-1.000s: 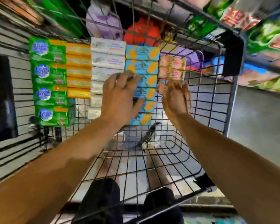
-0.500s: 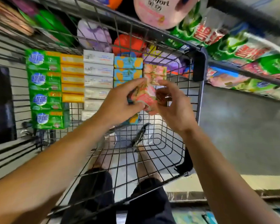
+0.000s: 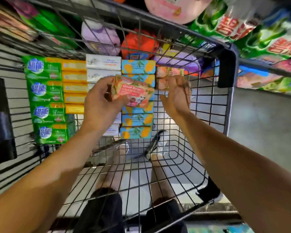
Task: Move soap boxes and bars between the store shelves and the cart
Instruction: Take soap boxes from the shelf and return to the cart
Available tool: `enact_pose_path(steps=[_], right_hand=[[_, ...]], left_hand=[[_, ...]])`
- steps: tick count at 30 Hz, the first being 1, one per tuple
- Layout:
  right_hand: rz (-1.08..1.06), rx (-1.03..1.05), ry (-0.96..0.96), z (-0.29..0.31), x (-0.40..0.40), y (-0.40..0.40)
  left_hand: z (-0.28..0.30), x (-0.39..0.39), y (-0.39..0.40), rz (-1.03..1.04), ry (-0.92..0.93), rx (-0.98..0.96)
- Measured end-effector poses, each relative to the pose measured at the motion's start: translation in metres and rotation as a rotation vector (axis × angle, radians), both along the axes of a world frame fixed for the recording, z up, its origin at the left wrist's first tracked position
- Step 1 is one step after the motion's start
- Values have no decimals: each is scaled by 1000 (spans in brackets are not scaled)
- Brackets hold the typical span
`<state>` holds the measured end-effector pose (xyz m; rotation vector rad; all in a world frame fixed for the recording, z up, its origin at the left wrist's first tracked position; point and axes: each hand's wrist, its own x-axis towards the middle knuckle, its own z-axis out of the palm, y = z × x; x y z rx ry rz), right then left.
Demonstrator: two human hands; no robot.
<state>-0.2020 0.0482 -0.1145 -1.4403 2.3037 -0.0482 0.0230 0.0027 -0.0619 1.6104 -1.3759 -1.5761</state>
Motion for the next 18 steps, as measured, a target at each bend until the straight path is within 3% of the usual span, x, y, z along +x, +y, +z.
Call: enact_pose_path(steps=[2,8,14,18], right_hand=[[-36,16,81,-4,2,-1],[-28,38,88,-9,2,4],[-202,40,-90,81,27,37],[-233,-96,-156,145,31,68]], left_hand=[[-3,1,0,24,29,22],[-1,6,0,58,23,66],[52,-4,13,81,-21,114],[110,-11,21,16,-4,123]])
